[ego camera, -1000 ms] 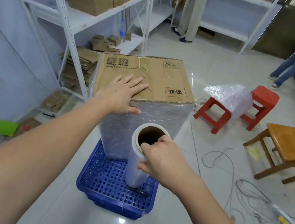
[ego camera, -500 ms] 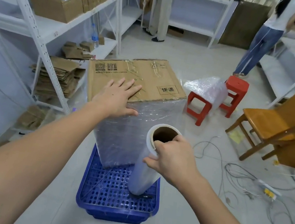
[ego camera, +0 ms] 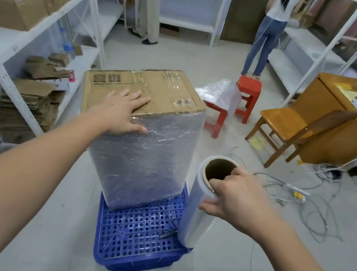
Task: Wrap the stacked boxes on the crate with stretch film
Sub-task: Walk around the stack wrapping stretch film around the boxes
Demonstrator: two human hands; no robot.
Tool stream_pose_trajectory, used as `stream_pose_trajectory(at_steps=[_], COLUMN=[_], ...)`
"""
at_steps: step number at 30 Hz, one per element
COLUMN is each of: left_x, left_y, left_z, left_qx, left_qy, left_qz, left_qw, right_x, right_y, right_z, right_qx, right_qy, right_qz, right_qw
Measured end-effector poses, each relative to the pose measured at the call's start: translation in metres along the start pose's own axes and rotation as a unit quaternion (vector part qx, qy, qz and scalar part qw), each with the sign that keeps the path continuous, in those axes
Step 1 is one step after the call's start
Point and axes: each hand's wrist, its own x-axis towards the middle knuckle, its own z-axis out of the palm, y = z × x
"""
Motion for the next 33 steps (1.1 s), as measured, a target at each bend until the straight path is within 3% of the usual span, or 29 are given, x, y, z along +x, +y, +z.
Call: stream_pose_trajectory(at_steps=[11, 20, 25, 33], left_x=[-0.017, -0.027, -0.03, -0.037], left_y=[0.016, 0.024, 0.025, 0.023], left_z=[0.006, 0.012, 0.015, 0.018], left_qx=[0.011, 0.015, 0.01, 0.009], left_qy=[0.003, 0.008, 0.016, 0.014], left_qz=[-0.01, -0.02, -0.018, 0.005], left_qw=[1.0, 1.0, 1.0, 1.0], right_x=[-0.006, -0.013, -0.028, -0.016], right_y=[-0.023, -0.047, -0.067, -0.117], right_z=[0.03, 0.029, 0.022, 0.017], right_qx=[-0.009, -0.007, -0.044, -0.032], right_qy=[0.088, 0.042, 0.018, 0.027], right_qz=[-0.085, -0.16, -0.102, 0.146], right_qw=[0.992, 0.986, 0.994, 0.988])
